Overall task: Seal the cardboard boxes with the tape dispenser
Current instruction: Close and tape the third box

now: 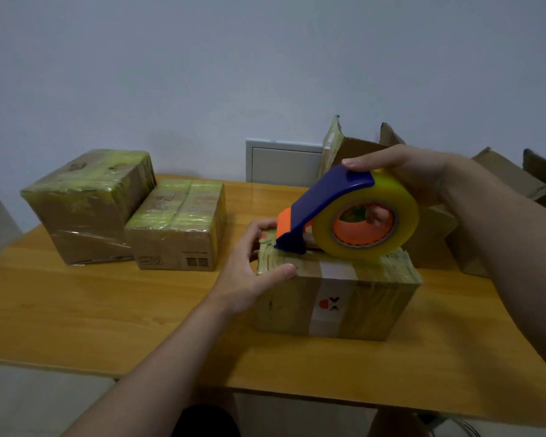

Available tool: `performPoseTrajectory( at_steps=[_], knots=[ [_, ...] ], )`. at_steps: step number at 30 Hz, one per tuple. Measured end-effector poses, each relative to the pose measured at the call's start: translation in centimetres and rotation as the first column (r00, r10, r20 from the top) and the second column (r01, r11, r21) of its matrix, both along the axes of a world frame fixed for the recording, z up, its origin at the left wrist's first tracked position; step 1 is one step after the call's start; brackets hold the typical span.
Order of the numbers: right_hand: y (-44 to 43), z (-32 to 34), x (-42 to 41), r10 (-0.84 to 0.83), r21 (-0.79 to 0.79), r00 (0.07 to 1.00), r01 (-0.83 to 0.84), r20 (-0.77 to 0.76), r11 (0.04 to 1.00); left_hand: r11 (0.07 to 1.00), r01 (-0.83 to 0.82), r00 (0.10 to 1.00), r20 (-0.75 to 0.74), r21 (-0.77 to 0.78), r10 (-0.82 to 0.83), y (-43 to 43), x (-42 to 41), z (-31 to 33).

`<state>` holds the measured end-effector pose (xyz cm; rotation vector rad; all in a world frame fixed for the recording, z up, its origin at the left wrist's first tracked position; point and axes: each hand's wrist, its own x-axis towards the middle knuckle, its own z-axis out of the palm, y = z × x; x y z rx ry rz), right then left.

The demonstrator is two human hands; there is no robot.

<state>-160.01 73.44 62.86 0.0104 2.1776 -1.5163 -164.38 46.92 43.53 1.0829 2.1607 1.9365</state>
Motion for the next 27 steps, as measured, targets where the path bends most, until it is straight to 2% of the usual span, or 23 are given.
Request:
performPoseTrajectory(
  at_steps=[6, 12, 17, 19, 21, 24, 27],
  knots=[
    [-0.5, 0.4, 0.7, 0.097, -0.039, 0.993, -0.094, 0.069, 0.995, 0.999, 0.029, 0.998, -0.057, 0.034, -0.027, -1.4, -0.9, 0.3],
    [-0.1, 0.9, 1.9, 0.101, -0.011, 0.992, -0.101, 0.073, 0.995, 0.998, 0.041, 0.998, -0.057, 0.054, -0.037, -1.6, -0.8, 0.5],
    [-1.2, 0.7, 1.5, 0.092, 0.027, 0.995, -0.093, 0.029, 0.995, 0.995, 0.052, 0.995, -0.076, -0.087, -0.059, -2.3, -0.9, 1.2],
    [-1.5, 0.5, 1.1, 0.082, 0.031, 0.997, -0.083, 0.014, 0.996, 0.993, -0.003, 0.990, -0.143, -0.122, -0.015, -2.5, -0.5, 1.8],
    [-1.6, 0.4, 0.8, 0.069, 0.037, 0.998, -0.069, -0.011, 0.997, 0.989, -0.094, 0.961, -0.271, -0.118, 0.058, -2.6, 0.0, 2.4],
    [-2.0, 0.5, 0.4, 0.048, 0.044, 0.998, -0.046, -0.042, 0.998, 0.972, -0.220, 0.882, -0.441, -0.080, 0.163, -2.9, 0.6, 2.3],
    [-2.5, 0.5, -0.1, 0.059, 0.057, 0.996, -0.055, -0.061, 0.997, 0.949, -0.309, 0.806, -0.546, -0.058, 0.229, -3.0, 1.0, 1.5]
  ],
)
